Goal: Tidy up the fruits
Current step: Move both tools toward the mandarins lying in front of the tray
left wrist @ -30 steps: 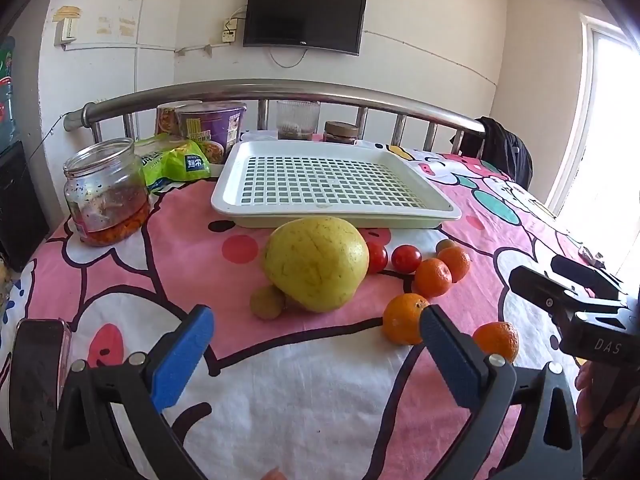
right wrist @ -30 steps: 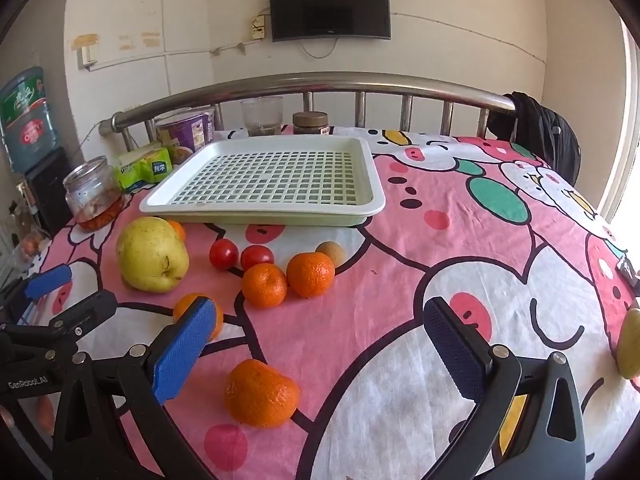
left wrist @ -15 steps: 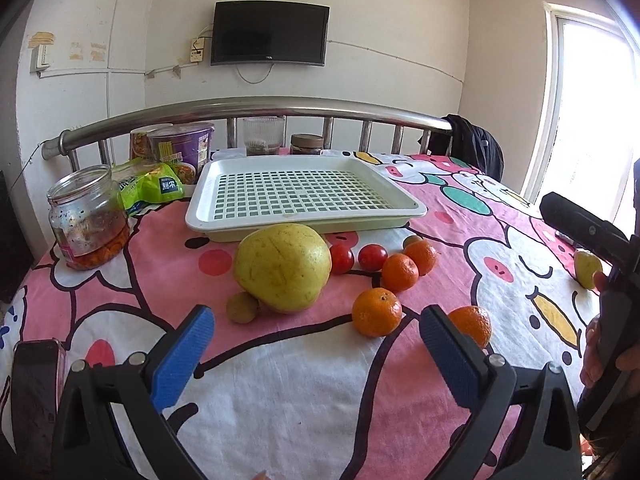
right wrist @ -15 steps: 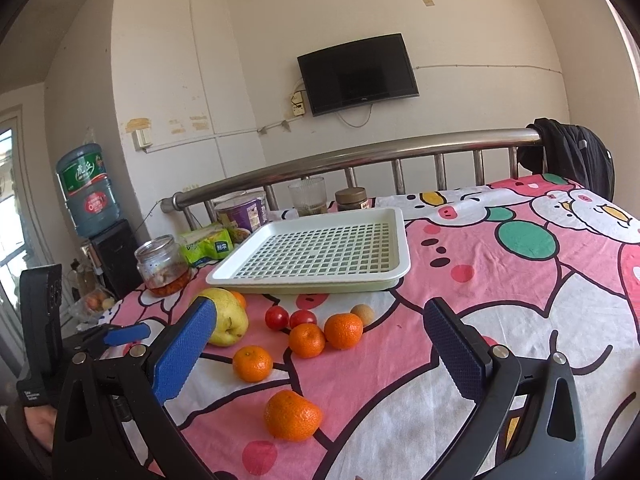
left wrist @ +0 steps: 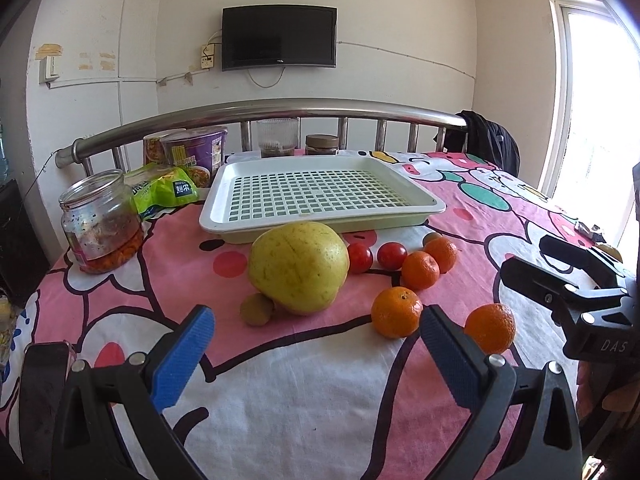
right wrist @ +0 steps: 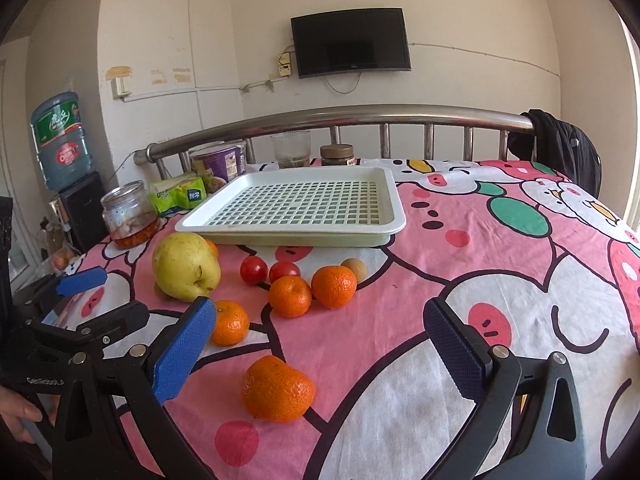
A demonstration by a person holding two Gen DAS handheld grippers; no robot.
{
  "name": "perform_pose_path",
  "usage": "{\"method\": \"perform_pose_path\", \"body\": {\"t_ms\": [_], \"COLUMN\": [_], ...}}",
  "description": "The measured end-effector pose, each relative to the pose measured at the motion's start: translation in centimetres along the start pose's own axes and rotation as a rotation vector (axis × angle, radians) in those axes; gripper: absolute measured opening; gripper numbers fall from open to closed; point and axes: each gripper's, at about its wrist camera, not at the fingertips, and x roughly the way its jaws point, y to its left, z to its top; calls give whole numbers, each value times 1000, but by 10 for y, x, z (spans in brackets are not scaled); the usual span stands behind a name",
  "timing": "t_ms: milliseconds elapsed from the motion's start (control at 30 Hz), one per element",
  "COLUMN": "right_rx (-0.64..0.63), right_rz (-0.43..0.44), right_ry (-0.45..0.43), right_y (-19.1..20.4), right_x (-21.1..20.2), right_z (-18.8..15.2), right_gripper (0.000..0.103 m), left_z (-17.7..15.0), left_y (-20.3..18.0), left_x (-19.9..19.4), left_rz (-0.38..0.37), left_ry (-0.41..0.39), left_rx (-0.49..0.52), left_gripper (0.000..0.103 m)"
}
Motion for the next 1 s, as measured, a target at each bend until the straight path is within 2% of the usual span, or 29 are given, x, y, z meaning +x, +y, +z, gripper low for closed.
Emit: {"method": "perform_pose_path", "body": {"t_ms": [333, 700, 800, 1000], "right_rx": [-59, -59, -33, 21], "right_rz": [-50, -48, -12, 117], "right_ry": [-14, 5, 27, 148], "right_y": [12, 12, 7, -7], "right_x": [-3, 1, 3, 8], "right_z": [2, 2, 2, 2], "right_gripper": [103, 103, 103, 103], "left_z": [-2, -1, -1, -6], "left_y": [-10, -8, -6, -2], "left_x": [-4, -3, 1, 12], "left_rz": [13, 7, -15, -98], "left_ry": [-15, -11, 12, 118], "left_rx": [45, 45, 38, 6], "left_gripper": [103, 103, 103, 103]}}
